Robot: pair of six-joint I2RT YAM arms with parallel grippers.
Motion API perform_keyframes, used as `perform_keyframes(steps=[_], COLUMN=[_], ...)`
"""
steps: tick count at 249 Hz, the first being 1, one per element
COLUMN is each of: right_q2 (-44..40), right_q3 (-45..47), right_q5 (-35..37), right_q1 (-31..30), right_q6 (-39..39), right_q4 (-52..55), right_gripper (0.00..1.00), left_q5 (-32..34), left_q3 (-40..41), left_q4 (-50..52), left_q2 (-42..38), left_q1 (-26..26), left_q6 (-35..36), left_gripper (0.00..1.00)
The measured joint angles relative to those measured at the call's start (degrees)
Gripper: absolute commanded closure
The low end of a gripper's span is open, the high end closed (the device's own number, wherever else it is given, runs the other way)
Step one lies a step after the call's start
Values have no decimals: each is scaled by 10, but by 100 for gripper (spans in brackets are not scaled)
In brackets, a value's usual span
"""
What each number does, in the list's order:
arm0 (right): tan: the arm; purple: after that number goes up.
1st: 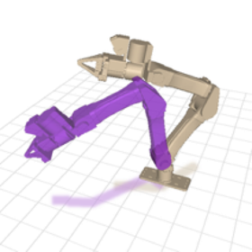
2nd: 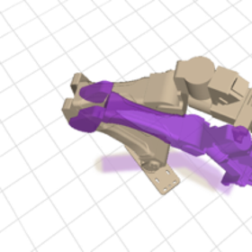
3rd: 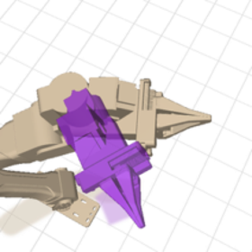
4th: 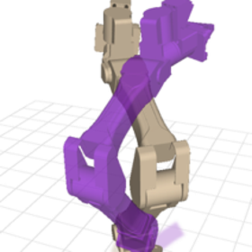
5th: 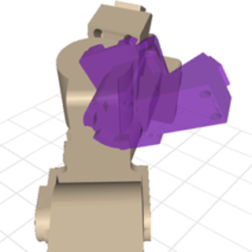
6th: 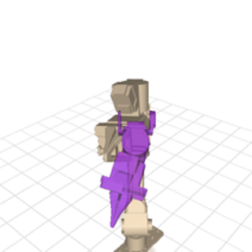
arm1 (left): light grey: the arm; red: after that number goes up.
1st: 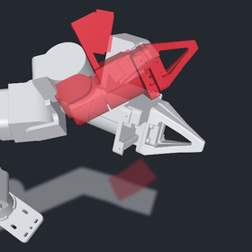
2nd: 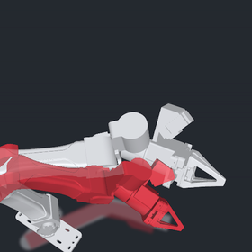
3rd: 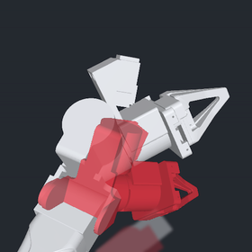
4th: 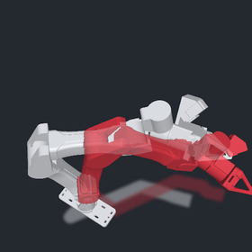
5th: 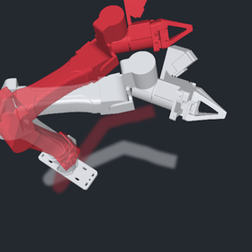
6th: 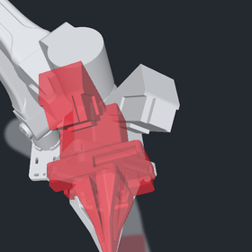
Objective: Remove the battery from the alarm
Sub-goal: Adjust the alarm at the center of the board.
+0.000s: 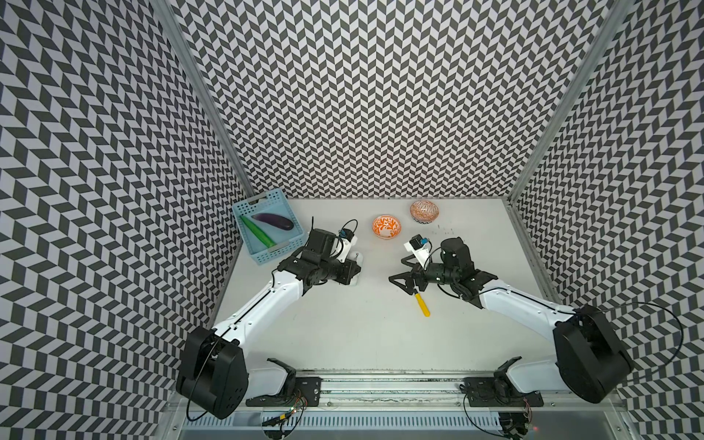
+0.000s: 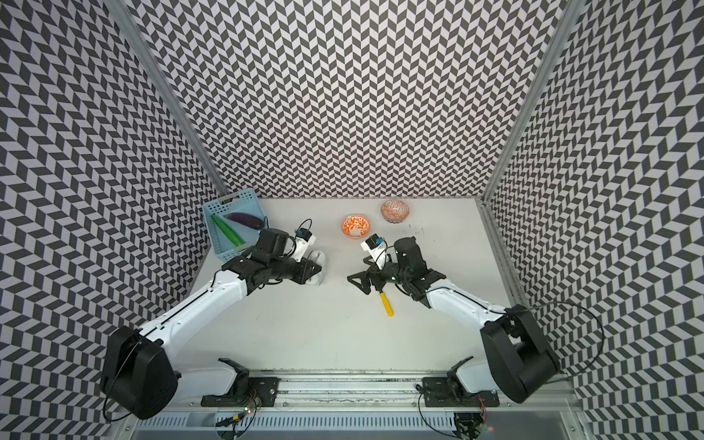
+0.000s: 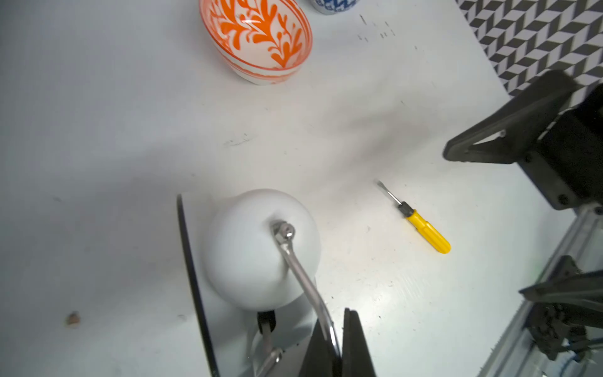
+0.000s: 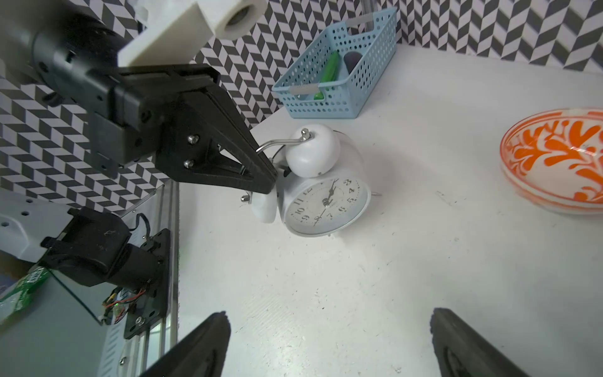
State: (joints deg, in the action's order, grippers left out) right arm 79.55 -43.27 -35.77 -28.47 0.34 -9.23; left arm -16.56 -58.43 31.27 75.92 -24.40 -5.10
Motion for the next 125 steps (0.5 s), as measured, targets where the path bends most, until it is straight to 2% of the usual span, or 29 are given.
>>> perform_keyframes(steps=[40, 80, 125], right_q2=[-45, -111, -183], right_q3=[25, 75, 122], right_q5=[49, 119, 210], right_q1=[15, 16, 16], right_q6=[3, 18, 47], right_q4=[-14, -13, -2], right_gripper=[1, 1, 1], left_q5=[168, 316, 415], left_q3=[-103, -131, -141], left_q4=[76, 129, 138], left_q2=[83, 123, 142], left_q1=[-3, -28, -101], left_q6=[5, -5, -16], left_gripper=[100, 100, 100])
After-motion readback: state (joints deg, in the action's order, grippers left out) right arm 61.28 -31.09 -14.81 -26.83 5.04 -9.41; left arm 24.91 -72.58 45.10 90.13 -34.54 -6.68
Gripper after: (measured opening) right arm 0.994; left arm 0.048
